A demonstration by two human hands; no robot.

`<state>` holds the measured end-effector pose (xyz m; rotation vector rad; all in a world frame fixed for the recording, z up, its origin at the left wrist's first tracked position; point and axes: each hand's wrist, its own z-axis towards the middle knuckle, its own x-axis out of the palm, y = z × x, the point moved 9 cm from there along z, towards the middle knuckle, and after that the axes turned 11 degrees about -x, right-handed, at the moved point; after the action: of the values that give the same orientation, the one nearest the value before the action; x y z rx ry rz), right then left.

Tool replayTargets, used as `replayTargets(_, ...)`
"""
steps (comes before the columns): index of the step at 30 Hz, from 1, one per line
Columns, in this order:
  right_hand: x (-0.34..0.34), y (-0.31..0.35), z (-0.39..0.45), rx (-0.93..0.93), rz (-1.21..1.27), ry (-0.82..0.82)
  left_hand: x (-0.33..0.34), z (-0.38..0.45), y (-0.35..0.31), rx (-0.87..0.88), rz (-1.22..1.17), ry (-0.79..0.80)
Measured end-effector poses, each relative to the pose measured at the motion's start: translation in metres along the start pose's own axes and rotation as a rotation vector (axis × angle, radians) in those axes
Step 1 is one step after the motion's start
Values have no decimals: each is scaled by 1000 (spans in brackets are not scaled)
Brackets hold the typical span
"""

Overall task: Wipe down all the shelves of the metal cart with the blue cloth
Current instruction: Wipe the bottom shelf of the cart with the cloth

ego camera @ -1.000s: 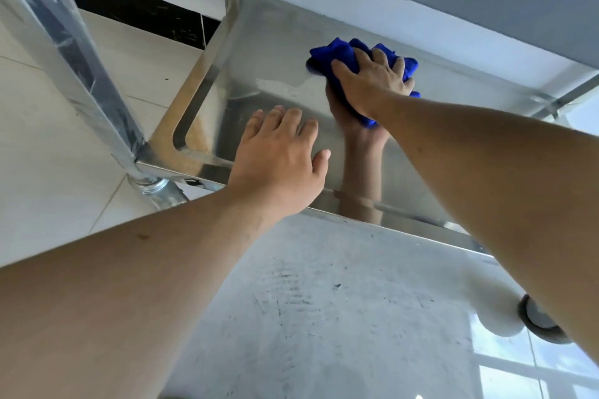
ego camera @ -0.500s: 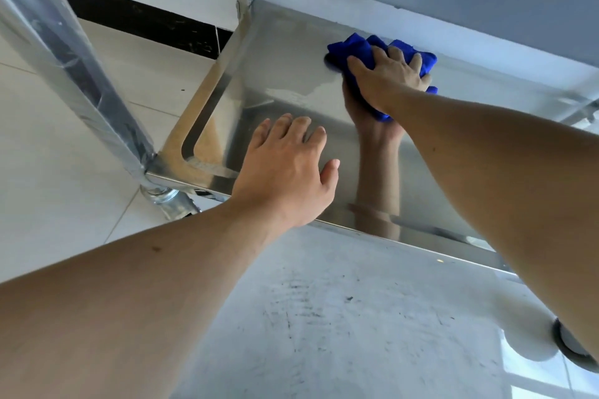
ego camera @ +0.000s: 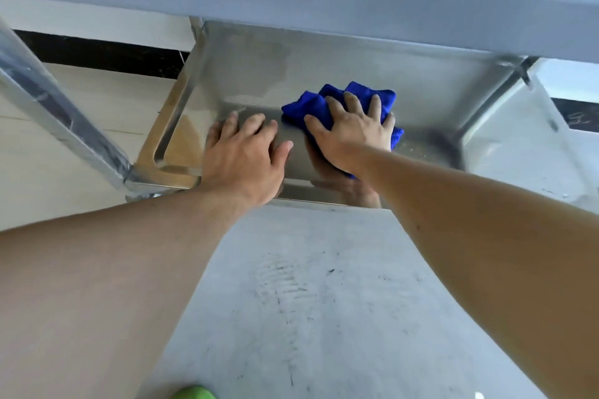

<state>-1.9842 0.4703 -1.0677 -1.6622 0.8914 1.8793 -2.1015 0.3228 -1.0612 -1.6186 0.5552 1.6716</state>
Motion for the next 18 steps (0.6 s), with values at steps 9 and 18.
replayTargets(9, -5, -13, -106, 15, 42, 34, -16, 16, -20, -88, 91, -5)
replayTargets(18, -9, -57, -112, 135, 10, 40, -3, 17, -121, 75, -169, 72)
